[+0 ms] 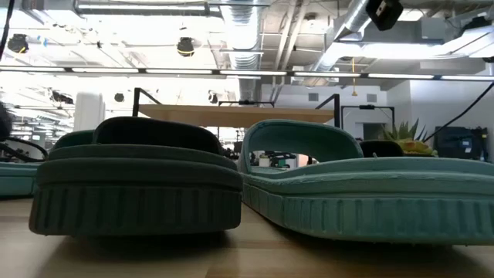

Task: Pick and place slides into the shelf
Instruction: Put the black slide on the shelf

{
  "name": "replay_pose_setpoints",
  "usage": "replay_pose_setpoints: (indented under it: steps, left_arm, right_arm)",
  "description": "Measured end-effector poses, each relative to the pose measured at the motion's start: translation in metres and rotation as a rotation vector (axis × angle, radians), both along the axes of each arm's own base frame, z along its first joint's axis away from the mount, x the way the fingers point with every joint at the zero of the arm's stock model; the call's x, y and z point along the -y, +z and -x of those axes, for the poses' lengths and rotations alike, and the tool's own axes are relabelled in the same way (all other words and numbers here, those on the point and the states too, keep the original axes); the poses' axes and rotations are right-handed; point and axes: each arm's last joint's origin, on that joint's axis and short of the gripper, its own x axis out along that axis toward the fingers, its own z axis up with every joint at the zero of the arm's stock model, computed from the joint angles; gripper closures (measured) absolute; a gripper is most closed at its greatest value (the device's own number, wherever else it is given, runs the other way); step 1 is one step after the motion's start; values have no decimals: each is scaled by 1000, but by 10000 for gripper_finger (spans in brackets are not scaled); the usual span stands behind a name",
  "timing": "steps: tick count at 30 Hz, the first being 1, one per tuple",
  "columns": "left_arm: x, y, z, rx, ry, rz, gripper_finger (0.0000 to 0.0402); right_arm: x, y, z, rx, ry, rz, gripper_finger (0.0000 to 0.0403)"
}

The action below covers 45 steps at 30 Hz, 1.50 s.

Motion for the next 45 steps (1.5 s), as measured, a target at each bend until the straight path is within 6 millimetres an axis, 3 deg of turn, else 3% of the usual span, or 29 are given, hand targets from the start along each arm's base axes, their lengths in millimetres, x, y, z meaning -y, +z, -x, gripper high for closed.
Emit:
replay_pose_setpoints:
  steps: [13, 24, 36, 45]
  left_arm:
    - [-15, 51, -30, 246, -128, 13, 401]
    - [-35, 74, -49, 398, -253, -141, 401]
    - [-76, 79, -74, 407, -348, -392, 401]
    - [-126, 82, -95, 333, -344, -575, 401]
  right_arm:
    - [0, 0, 0, 0, 0, 0, 305]
    - [0, 0, 0, 0, 1, 0, 305]
    - [0, 0, 0, 0, 1, 0, 305]
    - [0, 0, 0, 0, 0, 0, 305]
